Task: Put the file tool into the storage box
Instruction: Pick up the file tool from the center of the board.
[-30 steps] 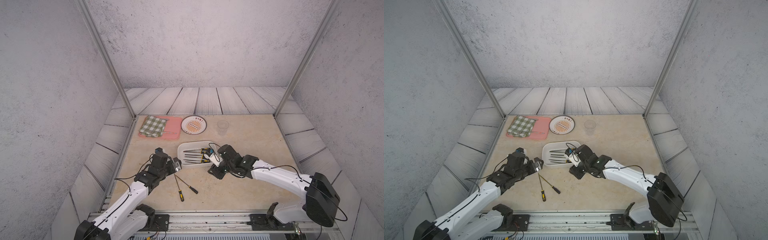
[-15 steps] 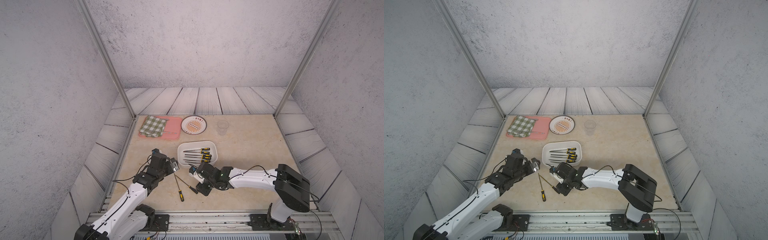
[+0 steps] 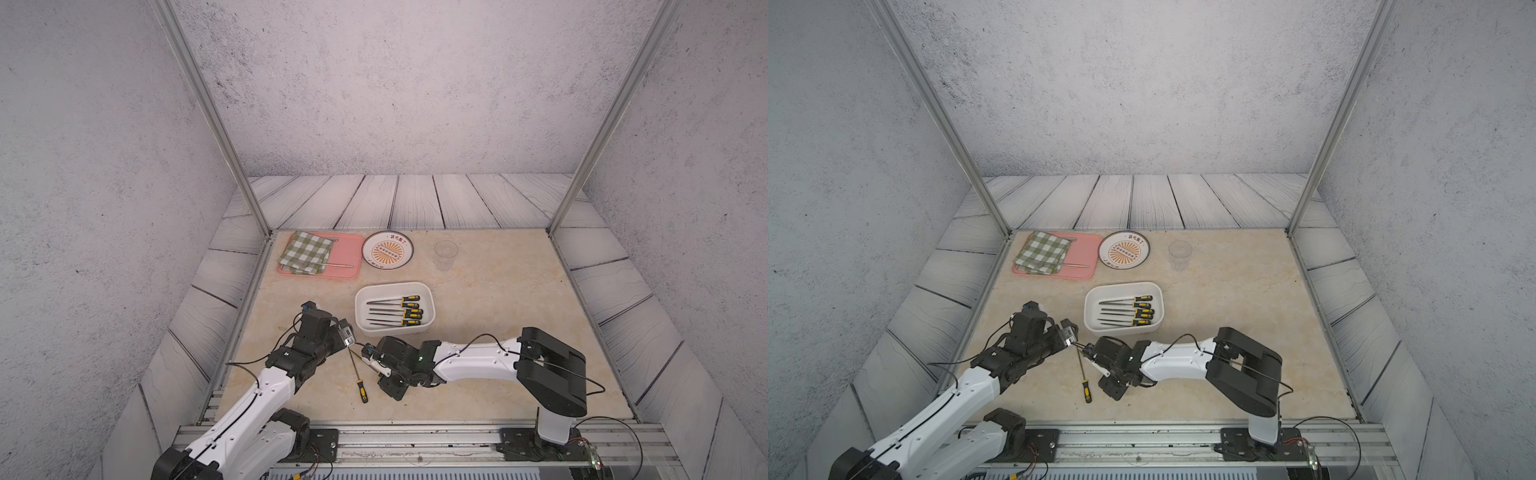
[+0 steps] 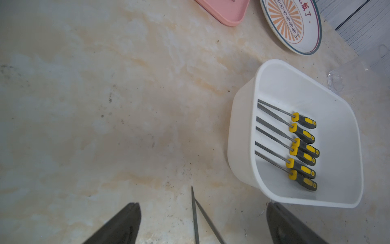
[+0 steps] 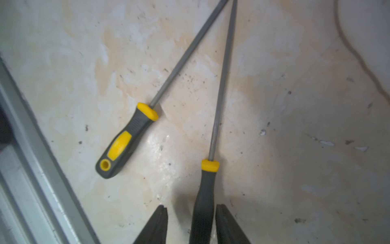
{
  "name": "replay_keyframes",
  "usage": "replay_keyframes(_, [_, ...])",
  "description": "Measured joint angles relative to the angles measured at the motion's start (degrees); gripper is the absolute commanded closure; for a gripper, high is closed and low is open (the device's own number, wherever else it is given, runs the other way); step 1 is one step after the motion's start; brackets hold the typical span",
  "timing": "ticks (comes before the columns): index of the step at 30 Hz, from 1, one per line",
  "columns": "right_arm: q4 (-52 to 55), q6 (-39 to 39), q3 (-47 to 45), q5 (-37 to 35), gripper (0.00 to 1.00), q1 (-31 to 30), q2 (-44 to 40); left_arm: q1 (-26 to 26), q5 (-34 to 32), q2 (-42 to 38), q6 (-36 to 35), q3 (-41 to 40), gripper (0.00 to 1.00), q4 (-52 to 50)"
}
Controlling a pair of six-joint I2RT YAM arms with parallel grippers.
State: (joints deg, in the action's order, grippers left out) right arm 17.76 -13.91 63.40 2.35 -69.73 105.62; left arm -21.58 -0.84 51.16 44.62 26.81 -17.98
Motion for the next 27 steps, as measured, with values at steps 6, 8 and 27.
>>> replay_keyframes(6, [-0.02,0.46,0.31,-1.73,0.68,-0.02,0.57,0.0,0.74,-0.02,0.0,-0.02,0.02,0.55])
replay_keyframes(8, [0.02,0.87,0.55,-2.49,0.72,-0.11,0.57,0.0,1.03,-0.07,-0.02,-0.02,0.02,0.52])
replay_keyframes(27, [6.01,12.02,-3.06,-11.3,1.0,-0.11,-14.14,0.0,-1.14,-8.46,-0.22,3.56,0.02,-4.74])
